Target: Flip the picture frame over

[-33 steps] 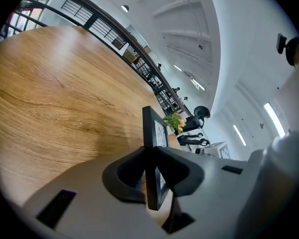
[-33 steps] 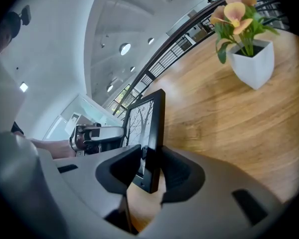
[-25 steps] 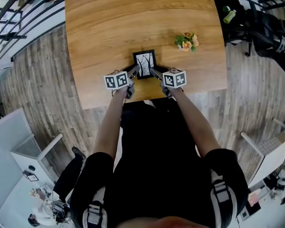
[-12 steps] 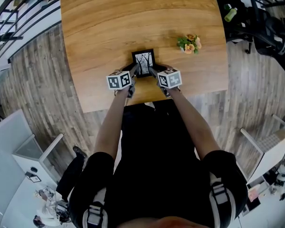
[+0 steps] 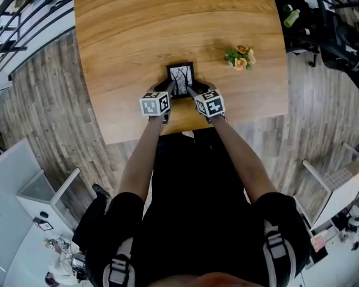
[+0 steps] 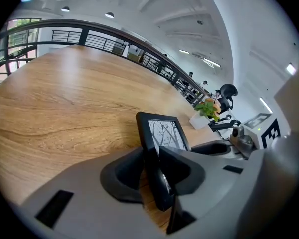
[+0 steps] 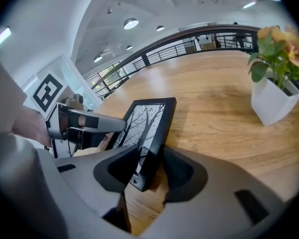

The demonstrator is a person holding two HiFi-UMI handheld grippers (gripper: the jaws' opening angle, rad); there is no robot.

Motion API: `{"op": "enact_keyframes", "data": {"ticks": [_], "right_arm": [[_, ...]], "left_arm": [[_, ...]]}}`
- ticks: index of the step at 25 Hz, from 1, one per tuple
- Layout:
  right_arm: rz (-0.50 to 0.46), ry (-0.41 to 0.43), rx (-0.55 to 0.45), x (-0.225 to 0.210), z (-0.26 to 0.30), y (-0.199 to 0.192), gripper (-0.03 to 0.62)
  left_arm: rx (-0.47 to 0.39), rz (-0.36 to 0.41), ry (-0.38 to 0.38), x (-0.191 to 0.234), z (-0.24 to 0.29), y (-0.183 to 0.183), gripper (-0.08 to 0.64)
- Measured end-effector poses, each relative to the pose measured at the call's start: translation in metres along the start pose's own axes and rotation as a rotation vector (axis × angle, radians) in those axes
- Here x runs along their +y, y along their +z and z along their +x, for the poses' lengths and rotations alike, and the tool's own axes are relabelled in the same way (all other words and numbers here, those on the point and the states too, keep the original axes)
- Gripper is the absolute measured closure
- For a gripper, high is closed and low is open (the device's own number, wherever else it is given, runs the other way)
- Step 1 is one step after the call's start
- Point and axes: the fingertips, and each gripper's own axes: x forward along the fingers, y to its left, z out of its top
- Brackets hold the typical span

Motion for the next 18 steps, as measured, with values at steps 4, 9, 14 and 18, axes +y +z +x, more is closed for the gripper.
{"op": "enact_keyframes", "data": {"ticks": [4, 9, 14, 18], "right_arm": [[-0.028, -0.038, -0.008, 0.0020, -0.0009, 0.0007, 0.420], [-0.122, -0.092, 0.001, 0.0035, -0.0055, 0.0043, 0.437], [-0.095, -0.063, -0.009, -0.0039, -0.0023, -0.0002, 0.431], [-0.097, -0.056, -0.013, -0.0040, -0.0033, -0.0002, 0.431]], "left_arm": [[0.004, 0.008, 0.008, 0.0014, -0.0008, -0.0007, 0.443], [0.013, -0.005, 0.024, 0.0016, 0.0014, -0.0035, 0.445], [0.016, 0.015, 0.021, 0.0007, 0.0016, -0.0044, 0.445], [0.017, 0.061, 0.032, -0.0012, 0.0023, -0.0039, 0.440]]}}
